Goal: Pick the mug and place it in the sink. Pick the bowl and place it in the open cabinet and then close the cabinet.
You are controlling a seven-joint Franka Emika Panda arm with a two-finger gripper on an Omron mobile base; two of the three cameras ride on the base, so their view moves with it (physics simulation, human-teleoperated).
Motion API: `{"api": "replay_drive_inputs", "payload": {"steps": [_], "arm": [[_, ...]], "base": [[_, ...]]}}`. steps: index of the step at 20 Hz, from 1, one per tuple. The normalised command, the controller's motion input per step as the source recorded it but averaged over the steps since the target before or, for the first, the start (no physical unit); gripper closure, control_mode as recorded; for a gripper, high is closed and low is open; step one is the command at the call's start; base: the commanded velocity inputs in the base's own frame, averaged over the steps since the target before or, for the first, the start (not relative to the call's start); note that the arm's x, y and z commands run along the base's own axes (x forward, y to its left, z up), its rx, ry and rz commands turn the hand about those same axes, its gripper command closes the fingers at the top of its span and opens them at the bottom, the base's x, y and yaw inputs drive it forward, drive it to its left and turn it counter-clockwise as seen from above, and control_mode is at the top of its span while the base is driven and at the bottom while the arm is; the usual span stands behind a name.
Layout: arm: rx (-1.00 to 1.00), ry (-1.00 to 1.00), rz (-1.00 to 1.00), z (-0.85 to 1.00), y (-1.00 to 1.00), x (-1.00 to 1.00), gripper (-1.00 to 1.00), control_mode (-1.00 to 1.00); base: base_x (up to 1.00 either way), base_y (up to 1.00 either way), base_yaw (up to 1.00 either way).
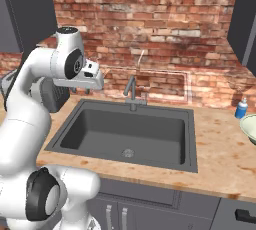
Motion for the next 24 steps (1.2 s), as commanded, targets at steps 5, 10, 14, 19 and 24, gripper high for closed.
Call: {"api": "replay_drive_inputs", "payload": {"steps": [5,10,14,19,24], "arm": [[0.00,0.00,0.00,-0.04,0.25,-0.32,-1.00,-1.00],[0.01,0.01,0.06,-0.27,0.43,-0.59,-1.00,-1.00],[0.00,0.00,0.08,-0.10,0.36,-0.51,-1.00,-1.00],[0.00,0.01,0.11,-0.07,0.27,-0.53,-1.00,-1.00],[0.00,0.02,0.11,-0.15,0.44,-0.54,-1.00,-1.00]], "base": [[0.00,0.00,0.00],[0.00,0.00,0.00],[0.00,0.00,0.00],[0.00,0.00,0.00],[0.00,0.00,0.00]]}}
